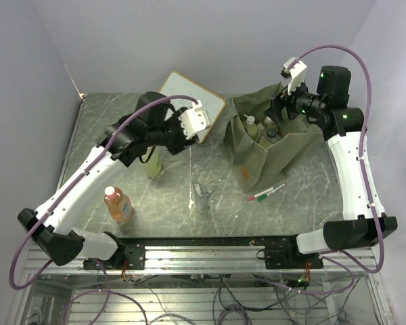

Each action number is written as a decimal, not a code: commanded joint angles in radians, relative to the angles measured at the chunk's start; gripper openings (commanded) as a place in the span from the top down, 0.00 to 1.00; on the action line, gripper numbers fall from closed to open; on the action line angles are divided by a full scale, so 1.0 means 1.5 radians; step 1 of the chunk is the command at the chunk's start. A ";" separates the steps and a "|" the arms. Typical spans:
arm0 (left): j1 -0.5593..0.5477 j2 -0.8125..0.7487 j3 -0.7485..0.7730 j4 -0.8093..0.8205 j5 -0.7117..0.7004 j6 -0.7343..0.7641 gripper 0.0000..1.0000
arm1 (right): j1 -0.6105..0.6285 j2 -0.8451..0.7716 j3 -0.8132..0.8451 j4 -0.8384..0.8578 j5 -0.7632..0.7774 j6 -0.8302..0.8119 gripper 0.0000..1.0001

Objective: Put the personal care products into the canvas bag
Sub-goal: Pick up the care product from the center of the board.

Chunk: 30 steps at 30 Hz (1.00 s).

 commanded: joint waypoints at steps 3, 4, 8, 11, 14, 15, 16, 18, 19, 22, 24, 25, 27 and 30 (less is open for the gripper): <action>0.091 -0.071 -0.048 -0.044 -0.076 -0.007 0.32 | 0.002 -0.021 -0.002 -0.011 -0.026 -0.016 0.23; 0.106 -0.081 -0.054 -0.052 -0.082 -0.010 0.30 | 0.003 -0.021 -0.002 -0.013 -0.028 -0.017 0.23; 0.174 -0.122 -0.055 -0.138 -0.079 -0.015 0.23 | 0.005 -0.023 -0.002 -0.019 -0.032 -0.024 0.22; 0.222 -0.149 -0.048 -0.229 -0.068 -0.002 0.22 | 0.006 -0.026 -0.010 -0.017 -0.034 -0.026 0.22; 0.274 -0.190 -0.067 -0.307 -0.064 0.019 0.22 | 0.007 -0.027 -0.022 -0.011 -0.038 -0.026 0.21; 0.290 -0.206 -0.079 -0.328 -0.064 0.026 0.22 | 0.008 -0.026 -0.024 -0.010 -0.038 -0.027 0.21; 0.304 -0.221 -0.091 -0.346 -0.065 0.031 0.22 | 0.007 -0.026 -0.027 -0.009 -0.039 -0.026 0.21; 0.328 -0.242 -0.112 -0.384 -0.067 0.041 0.21 | 0.009 -0.023 -0.029 -0.007 -0.042 -0.026 0.21; 0.341 -0.249 -0.121 -0.398 -0.069 0.041 0.21 | 0.009 -0.022 -0.029 -0.007 -0.044 -0.025 0.21; 0.385 -0.255 -0.146 -0.432 -0.070 0.033 0.17 | 0.009 -0.021 -0.035 -0.006 -0.049 -0.023 0.21; 0.405 -0.257 -0.166 -0.451 -0.063 0.034 0.14 | 0.009 -0.022 -0.040 -0.005 -0.049 -0.023 0.21; 0.410 -0.259 -0.175 -0.456 -0.061 0.034 0.14 | 0.009 -0.024 -0.042 -0.004 -0.048 -0.024 0.21; 0.415 -0.265 -0.196 -0.458 -0.072 0.032 0.14 | 0.009 -0.026 -0.047 -0.003 -0.045 -0.026 0.21; 0.416 -0.264 -0.229 -0.449 -0.107 0.026 0.15 | 0.010 -0.026 -0.049 -0.006 -0.046 -0.027 0.21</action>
